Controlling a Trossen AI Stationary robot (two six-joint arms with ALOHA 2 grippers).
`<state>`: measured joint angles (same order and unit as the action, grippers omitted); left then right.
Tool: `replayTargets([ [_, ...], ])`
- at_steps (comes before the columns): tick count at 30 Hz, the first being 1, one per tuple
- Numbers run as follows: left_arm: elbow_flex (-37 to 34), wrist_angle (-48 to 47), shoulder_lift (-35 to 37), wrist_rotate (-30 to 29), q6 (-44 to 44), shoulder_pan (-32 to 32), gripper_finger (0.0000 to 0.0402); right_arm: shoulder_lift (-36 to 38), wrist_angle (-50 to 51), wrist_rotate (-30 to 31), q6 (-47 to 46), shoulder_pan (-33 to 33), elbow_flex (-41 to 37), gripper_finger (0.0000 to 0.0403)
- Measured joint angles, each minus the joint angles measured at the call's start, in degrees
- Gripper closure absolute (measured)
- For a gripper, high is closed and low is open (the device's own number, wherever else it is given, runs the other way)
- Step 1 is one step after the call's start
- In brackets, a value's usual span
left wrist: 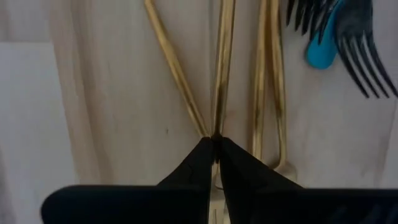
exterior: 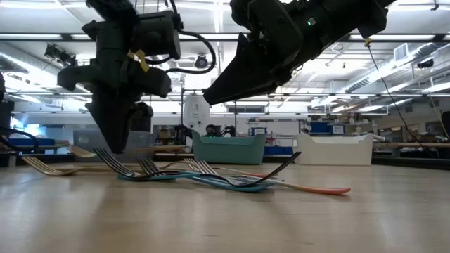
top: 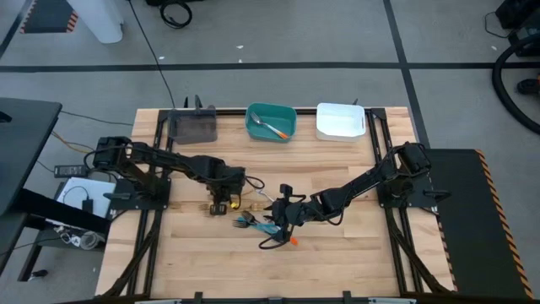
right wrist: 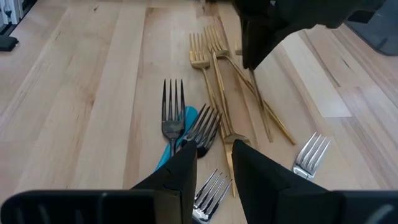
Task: Sort silverware by color (type)
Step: Put the gold fork into the black bin
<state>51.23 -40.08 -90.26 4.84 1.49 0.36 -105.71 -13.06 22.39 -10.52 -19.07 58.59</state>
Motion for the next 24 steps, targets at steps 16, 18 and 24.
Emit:
replayTargets([
  [16,1.1,-7.7,0.0,-2.6,2.6,6.4,0.0370,0.0,0.3,0.0,0.0,-0.1,0.0,0.0294],
  [18,1.1,-8.3,0.0,-2.8,2.3,7.0,0.0370,0.0,0.3,0.0,0.1,-0.1,0.0,0.0294],
  [24,1.1,-10.4,0.2,-6.9,2.0,7.4,0.0370,0.0,-1.8,0.3,0.0,-0.1,-2.1,0.0294],
])
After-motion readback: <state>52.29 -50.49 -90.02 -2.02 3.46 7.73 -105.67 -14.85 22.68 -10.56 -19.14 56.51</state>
